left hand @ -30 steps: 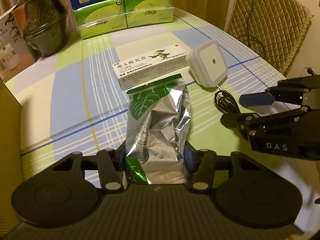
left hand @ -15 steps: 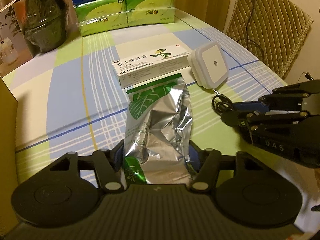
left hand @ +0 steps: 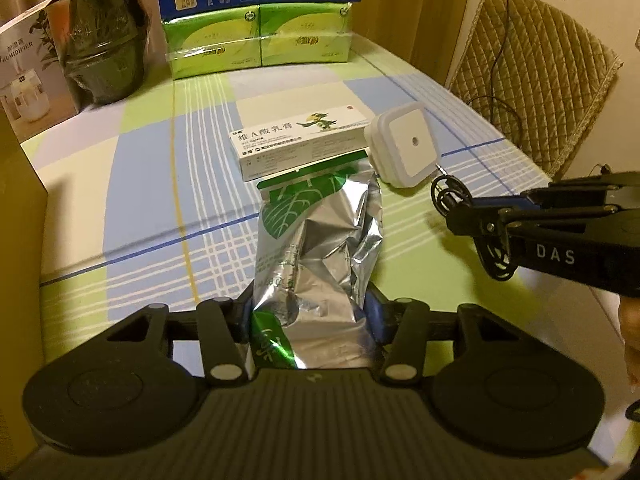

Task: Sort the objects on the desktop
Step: 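Lift the foil bag and black cable off the table with both grippers, then carry the foil bag and cable toward the cardboard box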

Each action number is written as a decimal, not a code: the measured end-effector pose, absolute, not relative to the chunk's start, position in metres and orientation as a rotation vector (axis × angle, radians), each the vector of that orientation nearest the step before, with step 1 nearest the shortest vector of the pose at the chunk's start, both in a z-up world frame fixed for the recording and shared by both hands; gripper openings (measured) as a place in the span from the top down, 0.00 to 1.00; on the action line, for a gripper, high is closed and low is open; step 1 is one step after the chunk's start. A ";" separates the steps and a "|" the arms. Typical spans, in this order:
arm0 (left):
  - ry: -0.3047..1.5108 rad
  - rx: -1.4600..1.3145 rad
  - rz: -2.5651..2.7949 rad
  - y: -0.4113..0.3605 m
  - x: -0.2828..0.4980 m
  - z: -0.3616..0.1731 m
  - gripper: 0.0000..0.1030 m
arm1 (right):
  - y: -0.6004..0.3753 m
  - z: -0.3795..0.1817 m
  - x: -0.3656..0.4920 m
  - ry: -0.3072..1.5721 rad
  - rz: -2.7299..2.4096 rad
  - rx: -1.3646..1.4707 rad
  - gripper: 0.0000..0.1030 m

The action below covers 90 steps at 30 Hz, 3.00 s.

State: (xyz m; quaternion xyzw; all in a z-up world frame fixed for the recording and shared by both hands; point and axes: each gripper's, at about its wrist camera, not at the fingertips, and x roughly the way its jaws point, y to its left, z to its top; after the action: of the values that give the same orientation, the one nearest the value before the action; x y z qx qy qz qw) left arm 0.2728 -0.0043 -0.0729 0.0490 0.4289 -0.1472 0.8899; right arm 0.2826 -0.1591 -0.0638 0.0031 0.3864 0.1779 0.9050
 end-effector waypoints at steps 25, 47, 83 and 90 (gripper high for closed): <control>0.841 0.039 -0.260 -0.012 0.113 0.016 0.55 | -0.169 0.008 0.100 0.761 0.321 0.109 0.89; 0.787 0.038 -0.033 0.064 0.011 0.067 0.55 | -0.083 0.035 0.051 0.743 0.581 0.099 0.89; 0.728 -0.007 0.155 0.269 0.077 0.122 0.55 | 0.111 0.072 0.136 0.669 0.785 0.040 0.89; 0.750 0.005 0.135 0.276 0.113 0.115 0.55 | 0.128 0.062 0.166 0.701 0.768 0.052 0.89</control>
State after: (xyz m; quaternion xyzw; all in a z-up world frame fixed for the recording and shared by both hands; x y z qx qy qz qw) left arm 0.1129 0.2762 0.1151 0.0023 0.3658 0.0660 0.9284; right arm 0.1664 0.1283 0.0624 0.0251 0.3351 0.3670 0.8674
